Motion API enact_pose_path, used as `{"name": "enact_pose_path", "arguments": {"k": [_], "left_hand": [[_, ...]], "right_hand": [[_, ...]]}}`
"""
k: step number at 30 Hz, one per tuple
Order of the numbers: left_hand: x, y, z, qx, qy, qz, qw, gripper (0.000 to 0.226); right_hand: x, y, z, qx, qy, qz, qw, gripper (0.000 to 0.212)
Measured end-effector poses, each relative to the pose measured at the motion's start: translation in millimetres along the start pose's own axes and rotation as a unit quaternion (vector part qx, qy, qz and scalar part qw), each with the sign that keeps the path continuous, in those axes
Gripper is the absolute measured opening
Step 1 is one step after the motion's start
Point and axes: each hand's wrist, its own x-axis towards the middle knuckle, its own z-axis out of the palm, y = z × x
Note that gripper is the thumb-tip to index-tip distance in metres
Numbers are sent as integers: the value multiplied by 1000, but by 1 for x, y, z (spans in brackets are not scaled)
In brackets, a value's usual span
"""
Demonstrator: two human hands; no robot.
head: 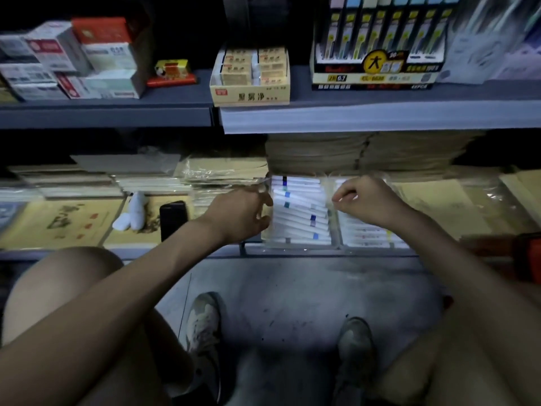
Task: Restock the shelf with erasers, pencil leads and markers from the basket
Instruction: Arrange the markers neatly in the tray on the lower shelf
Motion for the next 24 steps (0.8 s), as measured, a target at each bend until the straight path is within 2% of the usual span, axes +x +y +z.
{"name": "enact_pose_path", "arguments": {"k": [3, 5, 8, 12, 21, 24], "left_hand": [[17, 0, 22, -47, 4, -42, 998, 40], [27, 0, 37, -91, 13, -82, 992, 42], [38, 3, 56, -167, 41, -148, 974, 37], [51, 5, 71, -236, 73, -208, 947, 25], [67, 4, 77, -335, 103, -290, 890, 7], [69, 3, 80, -408, 111, -317, 849, 4]], "right_hand": [[19, 4, 21, -27, 13, 29, 999, 8], [33, 1, 28, -28, 19, 12, 999, 7], [53, 0, 38, -36, 15, -20, 999, 17], [73, 5, 57, -57, -23, -21, 998, 27], [93, 20, 69, -83, -28, -20, 996, 11], [99, 21, 66, -101, -7, -29, 994, 16]]}}
